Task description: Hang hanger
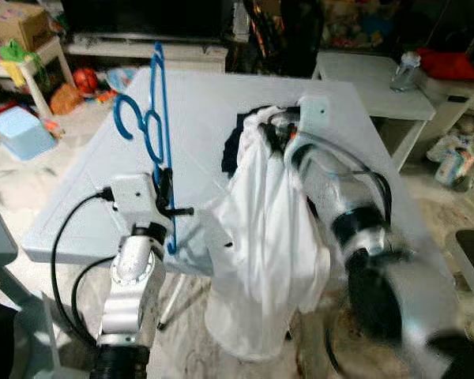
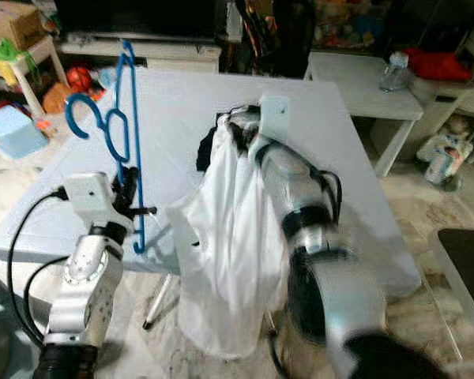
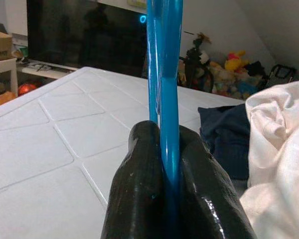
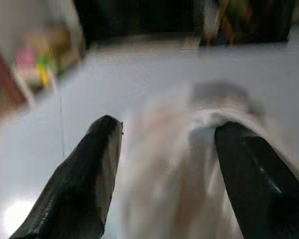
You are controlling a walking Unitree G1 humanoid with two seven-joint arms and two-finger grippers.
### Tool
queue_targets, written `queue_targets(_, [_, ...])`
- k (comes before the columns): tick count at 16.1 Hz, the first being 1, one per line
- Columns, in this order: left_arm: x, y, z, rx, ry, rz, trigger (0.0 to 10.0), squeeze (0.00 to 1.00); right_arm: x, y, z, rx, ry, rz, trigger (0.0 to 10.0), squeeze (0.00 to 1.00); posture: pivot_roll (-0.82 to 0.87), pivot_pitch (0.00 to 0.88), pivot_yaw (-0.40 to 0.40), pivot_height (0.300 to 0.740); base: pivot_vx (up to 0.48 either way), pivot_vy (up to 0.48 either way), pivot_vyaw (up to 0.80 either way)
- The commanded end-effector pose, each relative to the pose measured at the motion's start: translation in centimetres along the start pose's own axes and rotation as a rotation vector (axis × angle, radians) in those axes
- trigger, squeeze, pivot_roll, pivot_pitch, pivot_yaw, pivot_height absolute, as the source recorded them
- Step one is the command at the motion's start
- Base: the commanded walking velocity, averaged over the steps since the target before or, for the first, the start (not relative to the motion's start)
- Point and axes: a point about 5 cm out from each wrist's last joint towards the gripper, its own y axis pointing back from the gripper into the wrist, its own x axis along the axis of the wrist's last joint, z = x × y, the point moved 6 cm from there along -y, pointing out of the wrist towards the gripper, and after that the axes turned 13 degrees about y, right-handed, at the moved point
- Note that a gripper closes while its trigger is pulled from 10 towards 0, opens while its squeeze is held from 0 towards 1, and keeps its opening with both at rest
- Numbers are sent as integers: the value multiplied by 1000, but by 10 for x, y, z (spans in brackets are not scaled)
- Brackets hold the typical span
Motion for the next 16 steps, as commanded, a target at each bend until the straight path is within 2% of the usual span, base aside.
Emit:
queue_targets(1, [-11,4,-8,35,-10,-42,10000,0,83,-1,11,-40,-4,246,0,0,15,0,-82,740,0,0,0])
queue_targets(2, [-11,4,-8,35,-10,-42,10000,0,92,-1,12,-43,3,273,0,0,15,0,-82,740,0,0,0])
queue_targets(3, [-11,4,-8,37,-11,-40,10000,0,116,4,19,-74,-4,356,0,0,10,0,-82,740,0,0,0])
queue_targets(4, [-11,3,-8,37,-11,-38,10000,0,123,7,22,-94,72,400,0,0,7,0,-84,740,0,0,0])
queue_targets(5, [-12,3,-7,36,-10,-38,10000,0,109,7,20,-85,188,370,0,0,5,0,-83,740,0,0,0])
queue_targets(6, [-12,3,-6,36,-8,-38,10000,0,73,3,15,-38,304,255,1843,0,5,0,-83,740,0,0,0])
queue_targets(7, [-12,3,-6,34,-8,-38,10000,0,17,4,13,43,427,82,10000,0,3,0,-81,740,0,0,0])
queue_targets(8, [-12,3,-6,33,-8,-39,10000,0,-6,8,16,76,423,18,10000,753,3,0,-80,740,0,0,0])
queue_targets(9, [-13,4,-6,33,-9,-41,10000,0,-28,15,24,109,382,-28,10000,1000,1,0,-79,740,0,0,0])
queue_targets(11, [-14,6,-7,34,-11,-45,10000,0,-45,24,33,161,402,-59,10000,1000,-5,0,-77,740,0,0,0])
queue_targets(12, [-16,7,-8,34,-11,-50,10000,0,-56,34,33,274,408,-74,10000,1000,-11,0,-74,740,0,0,0])
queue_targets(14, [-18,6,-6,28,-7,-58,10000,0,-62,55,38,406,445,-68,10000,1000,-29,0,-66,740,0,0,0])
queue_targets(16, [-19,5,-3,17,-4,-61,10000,0,-59,70,39,490,407,-44,10000,1000,-36,0,-62,740,0,0,0])
